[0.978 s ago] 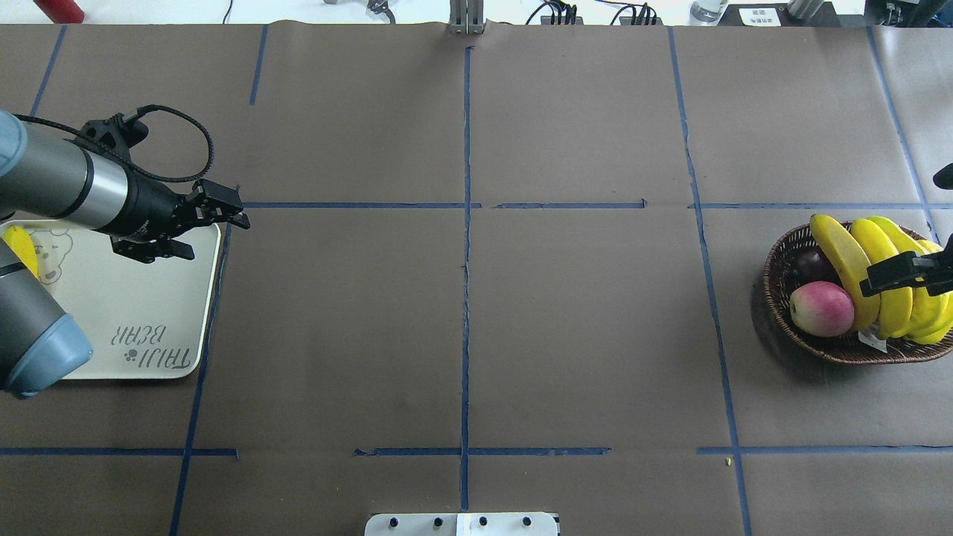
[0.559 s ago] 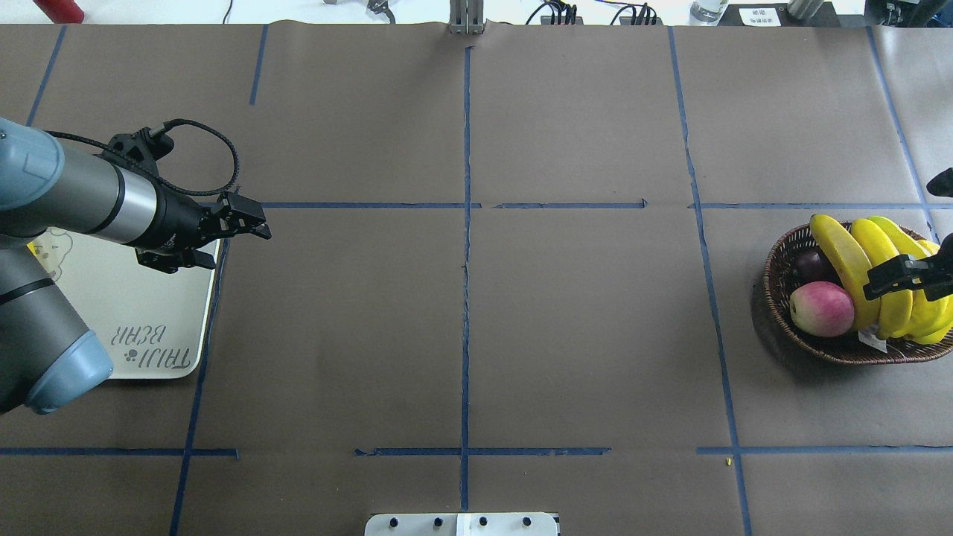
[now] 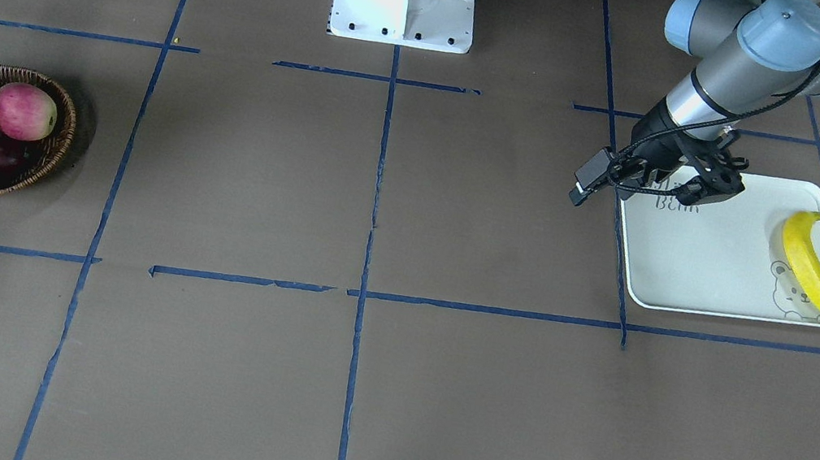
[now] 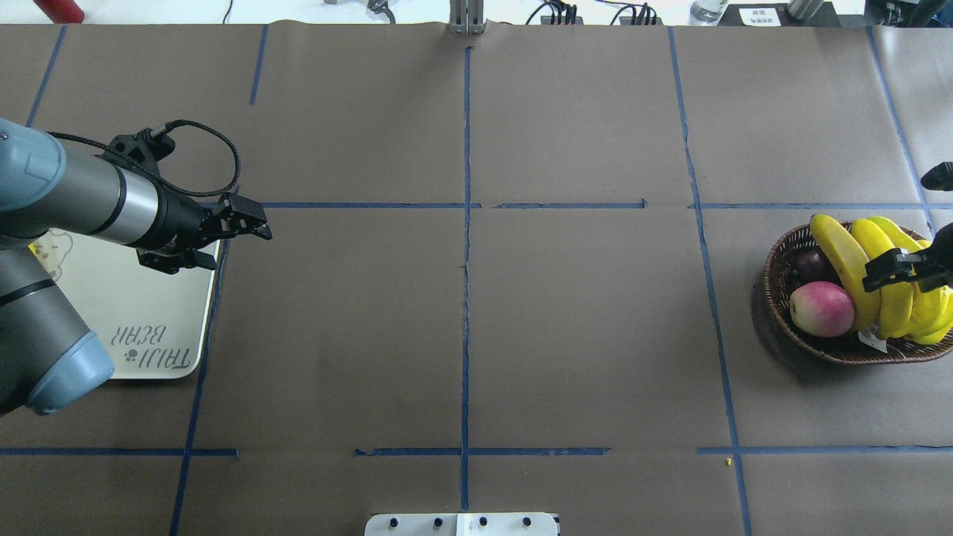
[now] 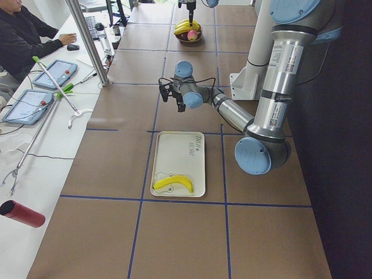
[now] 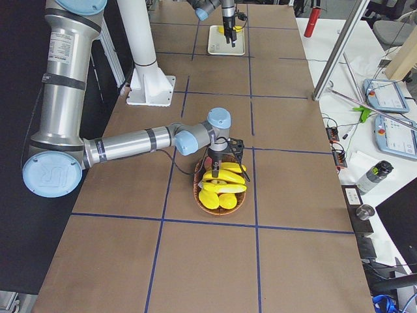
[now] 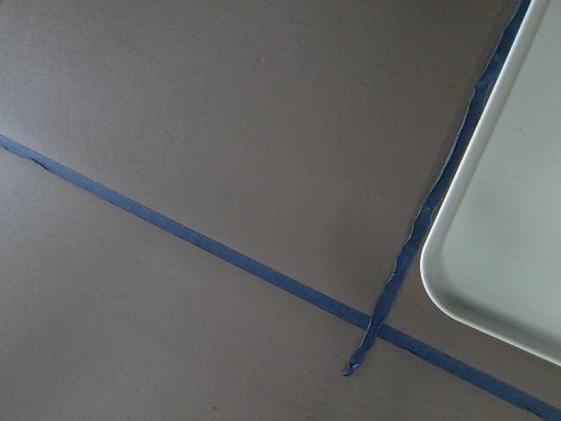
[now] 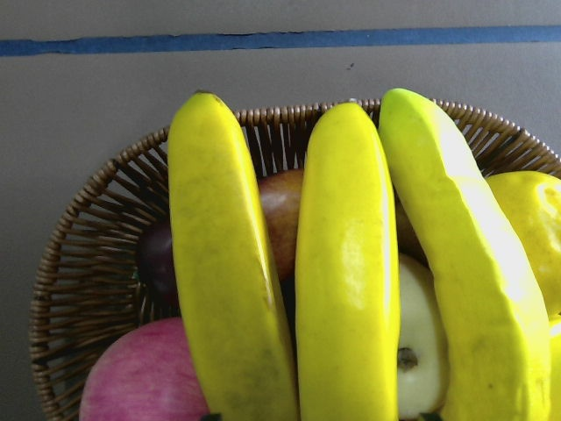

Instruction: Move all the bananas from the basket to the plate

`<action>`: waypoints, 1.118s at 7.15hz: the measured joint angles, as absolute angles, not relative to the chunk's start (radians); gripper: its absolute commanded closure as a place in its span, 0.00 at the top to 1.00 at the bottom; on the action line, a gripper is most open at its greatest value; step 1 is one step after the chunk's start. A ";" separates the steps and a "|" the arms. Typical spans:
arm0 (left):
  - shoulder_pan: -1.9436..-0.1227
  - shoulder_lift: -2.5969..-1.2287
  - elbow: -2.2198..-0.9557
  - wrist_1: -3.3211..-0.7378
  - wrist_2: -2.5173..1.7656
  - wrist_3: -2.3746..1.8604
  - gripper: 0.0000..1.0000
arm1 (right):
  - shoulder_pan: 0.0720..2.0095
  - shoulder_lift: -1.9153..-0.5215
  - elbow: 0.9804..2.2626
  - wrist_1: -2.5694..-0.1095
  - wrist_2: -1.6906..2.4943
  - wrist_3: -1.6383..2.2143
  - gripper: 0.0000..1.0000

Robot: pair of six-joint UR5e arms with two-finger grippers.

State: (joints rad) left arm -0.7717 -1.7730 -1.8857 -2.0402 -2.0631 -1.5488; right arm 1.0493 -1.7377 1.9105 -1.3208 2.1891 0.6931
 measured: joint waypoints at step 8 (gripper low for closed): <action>-0.772 -1.777 -1.885 -2.040 -2.063 -1.575 0.99 | 1.056 -1.730 1.891 -1.321 2.167 0.680 0.60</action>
State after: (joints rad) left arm -0.7716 -1.7775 -1.8853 -2.0402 -2.0626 -1.5754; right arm 1.0560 -1.7295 1.8911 -1.3208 2.1673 0.6800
